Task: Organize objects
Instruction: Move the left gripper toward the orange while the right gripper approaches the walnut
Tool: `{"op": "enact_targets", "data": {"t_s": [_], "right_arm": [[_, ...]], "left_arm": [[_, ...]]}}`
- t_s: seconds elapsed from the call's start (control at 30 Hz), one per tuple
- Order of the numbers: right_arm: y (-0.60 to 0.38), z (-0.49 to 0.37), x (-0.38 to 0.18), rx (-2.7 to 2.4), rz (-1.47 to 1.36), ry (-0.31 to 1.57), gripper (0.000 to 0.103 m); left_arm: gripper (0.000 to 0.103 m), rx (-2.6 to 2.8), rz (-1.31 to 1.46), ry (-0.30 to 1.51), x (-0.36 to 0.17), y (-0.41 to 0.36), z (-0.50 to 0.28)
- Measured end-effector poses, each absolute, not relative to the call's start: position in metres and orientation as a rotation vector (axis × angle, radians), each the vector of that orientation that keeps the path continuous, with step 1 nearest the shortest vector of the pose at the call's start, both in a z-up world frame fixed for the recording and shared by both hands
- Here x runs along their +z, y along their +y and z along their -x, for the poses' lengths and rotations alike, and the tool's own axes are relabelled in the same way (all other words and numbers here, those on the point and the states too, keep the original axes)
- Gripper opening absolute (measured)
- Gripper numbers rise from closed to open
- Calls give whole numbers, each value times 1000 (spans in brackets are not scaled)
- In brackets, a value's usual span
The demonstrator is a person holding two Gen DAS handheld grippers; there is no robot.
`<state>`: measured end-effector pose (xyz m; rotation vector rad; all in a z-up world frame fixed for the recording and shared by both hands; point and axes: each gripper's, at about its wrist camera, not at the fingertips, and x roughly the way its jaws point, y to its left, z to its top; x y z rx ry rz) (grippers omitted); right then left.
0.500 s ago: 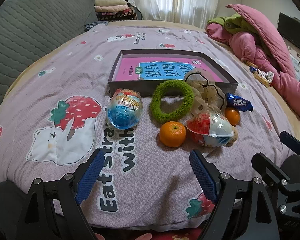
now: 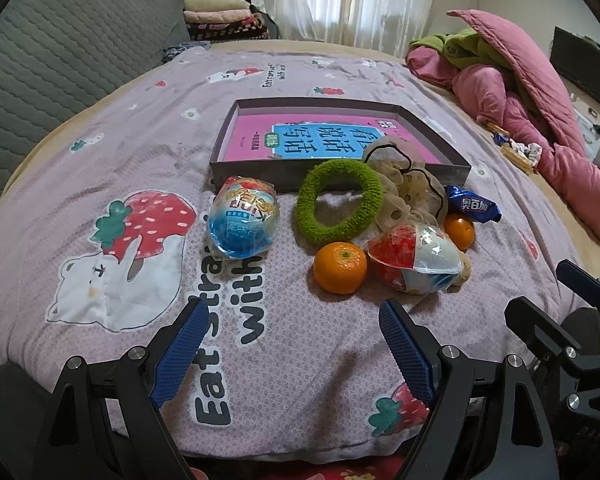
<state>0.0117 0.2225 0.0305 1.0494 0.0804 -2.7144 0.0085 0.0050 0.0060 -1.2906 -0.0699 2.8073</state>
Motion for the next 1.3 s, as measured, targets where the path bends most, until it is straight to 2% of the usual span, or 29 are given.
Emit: {"op": "enact_targets", "data": {"t_s": [0.47,0.87,1.03,1.1,1.17,1.3], "right_arm": [[223,-5,18,-2686,-1090,71,95],[220,8,2,-2665,-1142,122,83],[215,14,-1,-2662,-1138,161,77],[215,17,-3,-2657,-1142,166,74],[214,20,-6,-2646,-1151,165,73],[212,26,-10,-2632,-1169,167,69]], "left_arm": [[88,2740,1299,-21,-9,14,-1],[87,2731,1320,-38,-20,15,15],[80,2714,1310,-61,-22,15,20],[69,2707,1310,-59,-23,16,22],[64,2692,1321,-64,-25,17,25],[63,2671,1331,-72,-28,21,31]]}}
